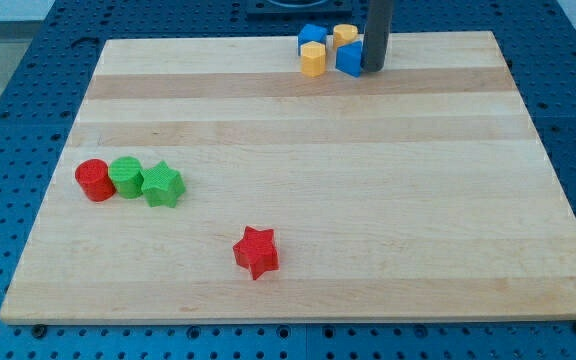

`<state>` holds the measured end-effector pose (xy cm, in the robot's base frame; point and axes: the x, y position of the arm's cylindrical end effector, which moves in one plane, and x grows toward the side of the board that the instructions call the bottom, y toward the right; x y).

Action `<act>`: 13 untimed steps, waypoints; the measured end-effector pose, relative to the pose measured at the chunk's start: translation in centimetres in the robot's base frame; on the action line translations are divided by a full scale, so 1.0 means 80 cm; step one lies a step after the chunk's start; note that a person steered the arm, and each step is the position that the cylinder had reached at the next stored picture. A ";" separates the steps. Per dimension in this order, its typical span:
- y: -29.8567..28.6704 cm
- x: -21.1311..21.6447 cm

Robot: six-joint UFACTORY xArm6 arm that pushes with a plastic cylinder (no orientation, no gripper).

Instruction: Slide blue triangle a bit left

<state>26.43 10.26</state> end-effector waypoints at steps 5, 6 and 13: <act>0.000 0.009; 0.000 0.042; -0.019 0.003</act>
